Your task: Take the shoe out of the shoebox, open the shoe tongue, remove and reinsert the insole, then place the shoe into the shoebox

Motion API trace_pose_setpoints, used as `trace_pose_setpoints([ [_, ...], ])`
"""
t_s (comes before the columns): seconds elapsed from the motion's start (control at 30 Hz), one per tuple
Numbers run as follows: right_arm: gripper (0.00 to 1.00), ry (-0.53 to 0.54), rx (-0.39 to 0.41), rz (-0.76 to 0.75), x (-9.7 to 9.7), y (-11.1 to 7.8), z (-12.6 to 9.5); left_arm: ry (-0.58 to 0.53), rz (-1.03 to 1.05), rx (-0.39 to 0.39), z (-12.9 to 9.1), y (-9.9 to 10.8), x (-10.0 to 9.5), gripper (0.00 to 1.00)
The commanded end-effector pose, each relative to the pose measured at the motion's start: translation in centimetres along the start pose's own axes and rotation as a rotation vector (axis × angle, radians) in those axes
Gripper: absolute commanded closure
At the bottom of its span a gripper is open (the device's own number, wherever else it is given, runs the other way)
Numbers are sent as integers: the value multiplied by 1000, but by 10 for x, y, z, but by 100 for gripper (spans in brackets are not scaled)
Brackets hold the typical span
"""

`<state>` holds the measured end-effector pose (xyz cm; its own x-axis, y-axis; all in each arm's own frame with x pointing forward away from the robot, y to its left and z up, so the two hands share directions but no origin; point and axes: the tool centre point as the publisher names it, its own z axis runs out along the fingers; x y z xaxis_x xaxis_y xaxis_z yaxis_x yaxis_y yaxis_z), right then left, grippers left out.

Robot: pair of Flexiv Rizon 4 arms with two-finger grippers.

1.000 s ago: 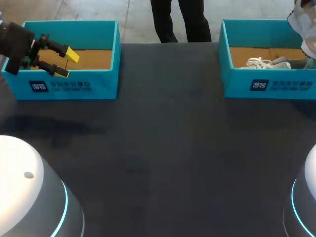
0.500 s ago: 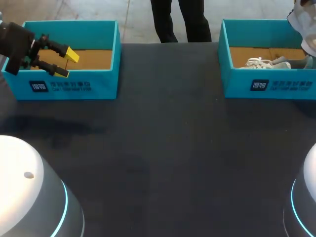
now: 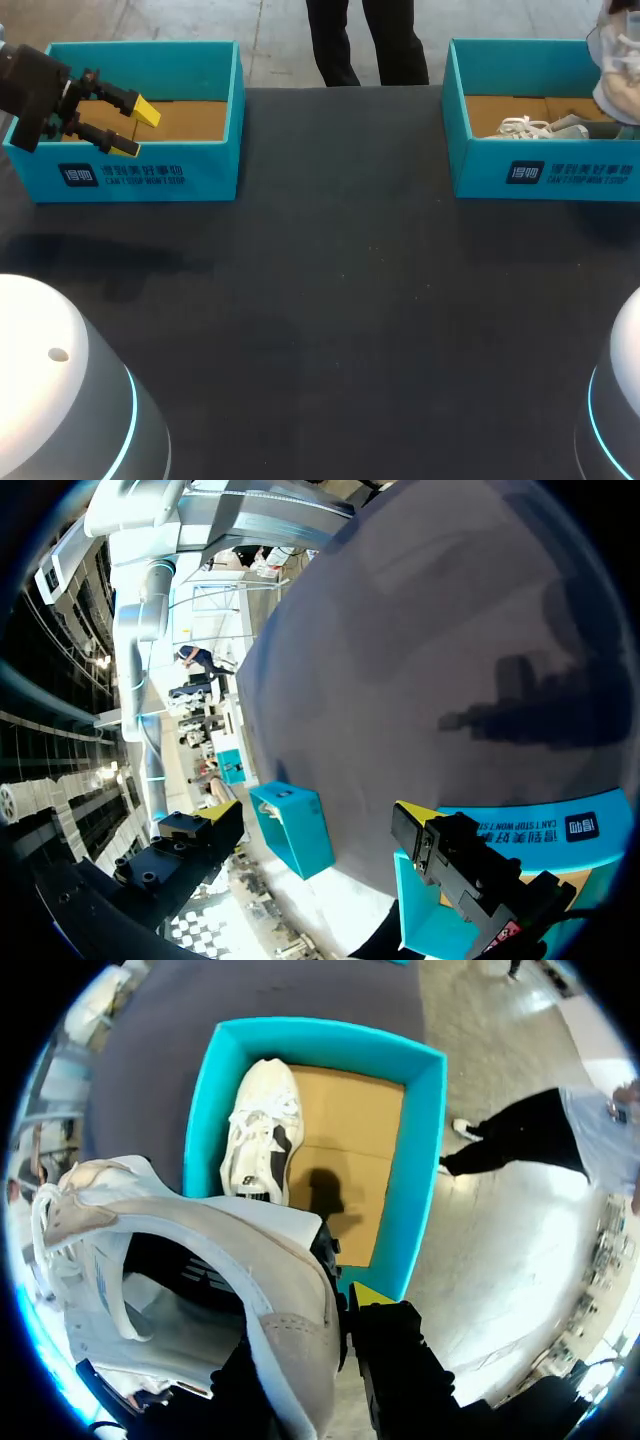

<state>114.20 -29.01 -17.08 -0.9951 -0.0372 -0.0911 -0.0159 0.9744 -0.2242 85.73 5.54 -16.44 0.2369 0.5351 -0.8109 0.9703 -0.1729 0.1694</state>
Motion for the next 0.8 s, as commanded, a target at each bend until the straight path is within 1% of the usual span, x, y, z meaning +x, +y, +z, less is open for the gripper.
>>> trace_pose_setpoints([
  [0.03,100,49,17,201,-3,0,-1,2,1,-1,0,-1,0,0],
  [0.13,100,62,13,397,3,-4,2,2,1,-1,0,-1,0,0],
  [0.17,100,64,25,464,5,-5,4,2,1,-1,0,-1,0,0],
  [0.23,100,62,-10,580,11,-8,6,2,1,-1,0,-1,0,0],
  [0.27,100,64,6,634,14,-9,7,2,1,-1,0,-1,0,0],
  [0.33,100,59,4,755,19,-11,11,2,1,-1,0,-1,0,0],
  [0.37,100,58,41,810,22,-12,12,2,1,-1,0,-1,0,0],
  [0.4,100,57,32,872,25,-12,14,2,1,-1,0,-1,0,0],
  [0.43,100,54,1,913,28,-13,15,2,1,-1,0,-1,0,0],
  [0.47,100,63,36,978,30,-14,16,2,1,-1,0,-1,0,0],
  [0.5,100,64,40,1020,32,-14,17,2,1,-1,0,-1,0,0],
  [0.53,100,62,19,1059,34,-15,17,2,1,-1,0,-1,0,0],
  [0.6,100,63,51,1135,36,-15,17,2,1,-1,0,-1,0,0],
  [0.63,100,62,29,1167,38,-15,17,2,1,-1,0,-1,0,0],
  [0.67,100,60,42,1199,39,-16,16,2,1,-1,0,-1,0,0],
  [0.7,100,63,75,1230,40,-16,15,2,1,-1,0,-1,0,0],
  [0.73,100,61,51,1261,41,-17,15,2,1,-1,0,-1,0,0],
  [0.77,100,61,51,1289,42,-17,14,2,1,-1,0,-1,0,0],
  [0.8,100,54,70,1322,43,-18,13,2,1,-1,0,-1,0,0],
])
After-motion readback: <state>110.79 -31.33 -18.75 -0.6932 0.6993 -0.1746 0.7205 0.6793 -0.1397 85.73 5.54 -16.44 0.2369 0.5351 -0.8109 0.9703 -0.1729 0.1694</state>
